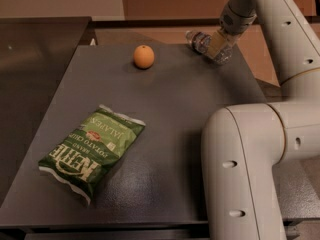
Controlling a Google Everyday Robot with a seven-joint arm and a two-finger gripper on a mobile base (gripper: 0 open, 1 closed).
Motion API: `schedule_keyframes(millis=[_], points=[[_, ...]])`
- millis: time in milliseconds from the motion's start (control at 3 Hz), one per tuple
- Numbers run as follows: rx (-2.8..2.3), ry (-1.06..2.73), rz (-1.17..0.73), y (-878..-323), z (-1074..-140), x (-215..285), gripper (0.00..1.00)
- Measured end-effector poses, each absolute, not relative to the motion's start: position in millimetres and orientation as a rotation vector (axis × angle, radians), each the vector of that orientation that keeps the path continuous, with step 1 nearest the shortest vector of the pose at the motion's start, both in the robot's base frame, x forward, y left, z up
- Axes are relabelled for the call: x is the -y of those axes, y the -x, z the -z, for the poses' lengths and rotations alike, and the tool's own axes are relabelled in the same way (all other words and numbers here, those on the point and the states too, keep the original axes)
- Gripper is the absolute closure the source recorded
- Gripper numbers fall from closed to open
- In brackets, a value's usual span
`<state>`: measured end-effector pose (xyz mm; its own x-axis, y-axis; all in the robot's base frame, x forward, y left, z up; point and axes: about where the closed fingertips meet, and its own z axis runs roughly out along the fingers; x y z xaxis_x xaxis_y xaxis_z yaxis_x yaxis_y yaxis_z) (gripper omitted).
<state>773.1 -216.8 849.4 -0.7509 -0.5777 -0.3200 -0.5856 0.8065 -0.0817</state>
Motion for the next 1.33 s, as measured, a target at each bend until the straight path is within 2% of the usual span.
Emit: schedule_keyframes(millis=[667, 1000, 1333], points=[[-2.592, 0.915, 0.004, -769, -890, 213, 0.88], [-2.49, 0.98, -0.006, -766, -921, 207, 1.0], [-2.4, 1.045, -0.031, -756, -951, 200, 1.0]])
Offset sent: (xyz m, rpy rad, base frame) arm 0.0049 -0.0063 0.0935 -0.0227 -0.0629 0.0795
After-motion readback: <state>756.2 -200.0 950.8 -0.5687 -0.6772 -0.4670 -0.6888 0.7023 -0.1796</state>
